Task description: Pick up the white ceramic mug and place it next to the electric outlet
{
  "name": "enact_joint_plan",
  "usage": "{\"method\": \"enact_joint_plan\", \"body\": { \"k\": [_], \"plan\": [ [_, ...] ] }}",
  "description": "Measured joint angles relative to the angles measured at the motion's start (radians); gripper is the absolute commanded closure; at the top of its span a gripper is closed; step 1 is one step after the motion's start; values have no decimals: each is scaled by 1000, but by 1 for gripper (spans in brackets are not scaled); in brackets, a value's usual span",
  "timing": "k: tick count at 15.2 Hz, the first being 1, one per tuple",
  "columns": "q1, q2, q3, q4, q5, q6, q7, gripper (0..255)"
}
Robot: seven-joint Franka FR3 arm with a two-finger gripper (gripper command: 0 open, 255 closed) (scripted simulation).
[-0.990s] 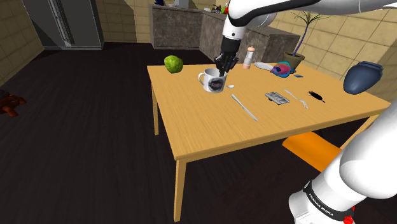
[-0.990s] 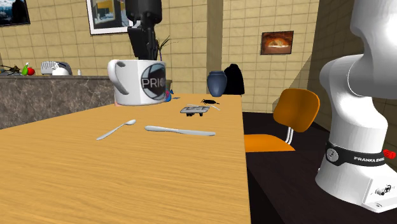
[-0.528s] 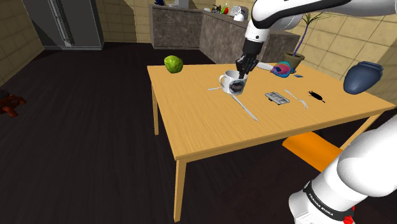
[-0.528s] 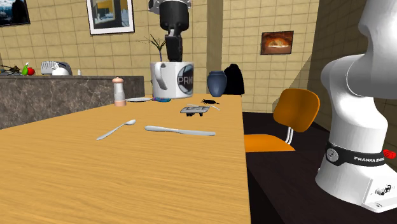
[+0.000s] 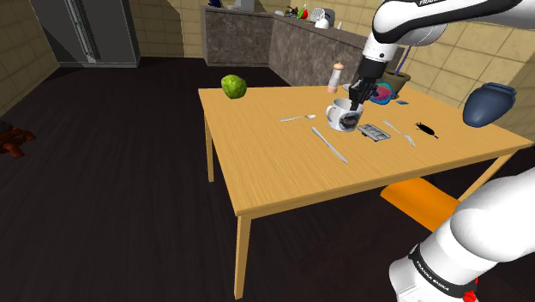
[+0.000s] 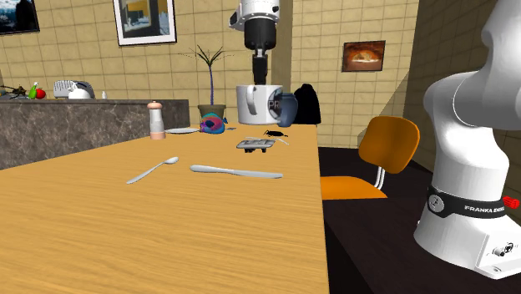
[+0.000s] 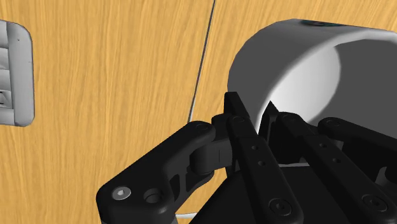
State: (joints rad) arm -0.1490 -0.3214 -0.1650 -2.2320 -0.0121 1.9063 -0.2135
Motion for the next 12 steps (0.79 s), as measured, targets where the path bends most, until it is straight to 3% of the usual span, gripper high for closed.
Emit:
{"method": "enact_joint_plan", "body": {
  "k": [12],
  "plan": [
    [-132, -111, -193, -74, -104, -31, -269, 255]
  ]
}}
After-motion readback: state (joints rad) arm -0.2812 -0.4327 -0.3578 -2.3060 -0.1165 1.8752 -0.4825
